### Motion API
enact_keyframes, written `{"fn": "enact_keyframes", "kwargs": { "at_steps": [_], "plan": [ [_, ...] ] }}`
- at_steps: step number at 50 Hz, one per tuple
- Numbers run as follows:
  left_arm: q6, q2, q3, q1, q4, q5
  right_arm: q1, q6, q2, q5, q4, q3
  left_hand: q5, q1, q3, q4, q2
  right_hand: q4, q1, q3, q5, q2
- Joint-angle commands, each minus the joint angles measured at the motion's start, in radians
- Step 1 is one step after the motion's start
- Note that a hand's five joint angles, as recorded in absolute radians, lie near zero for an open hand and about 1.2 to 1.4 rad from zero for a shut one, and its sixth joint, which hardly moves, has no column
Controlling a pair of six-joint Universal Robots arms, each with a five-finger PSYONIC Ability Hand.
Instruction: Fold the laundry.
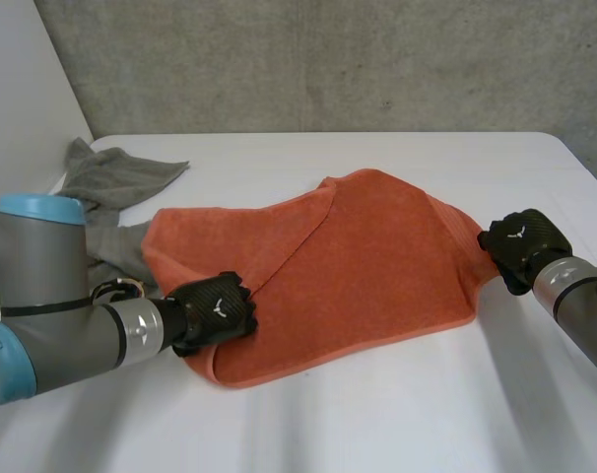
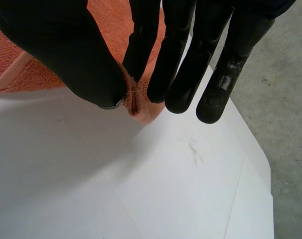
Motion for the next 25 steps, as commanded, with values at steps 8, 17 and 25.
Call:
{"fn": "enact_keyframes", "kwargs": {
  "at_steps": [8,17,25],
  "plan": [
    [-0.020,-0.004,0.014,-0.015,0.215,-0.216,-0.003,-0.009,-0.004,0.005,0.017,-0.020,0.792,0.800,0.796,0.791,0.793,0.206,0.415,0.218,0.234,0.234],
    [-0.196,0.165,-0.034,-0.038,0.298,-0.246,-0.029,-0.059,-0.136,0.009,0.155,-0.088,0.810,0.818,0.814,0.809,0.812,0.206,0.415,0.218,0.234,0.234],
    [-0.437,0.347,-0.083,-0.047,0.317,-0.328,-0.060,-0.087,-0.227,0.000,0.370,-0.203,0.746,0.754,0.750,0.745,0.747,0.206,0.415,0.218,0.234,0.234]
  ]
}}
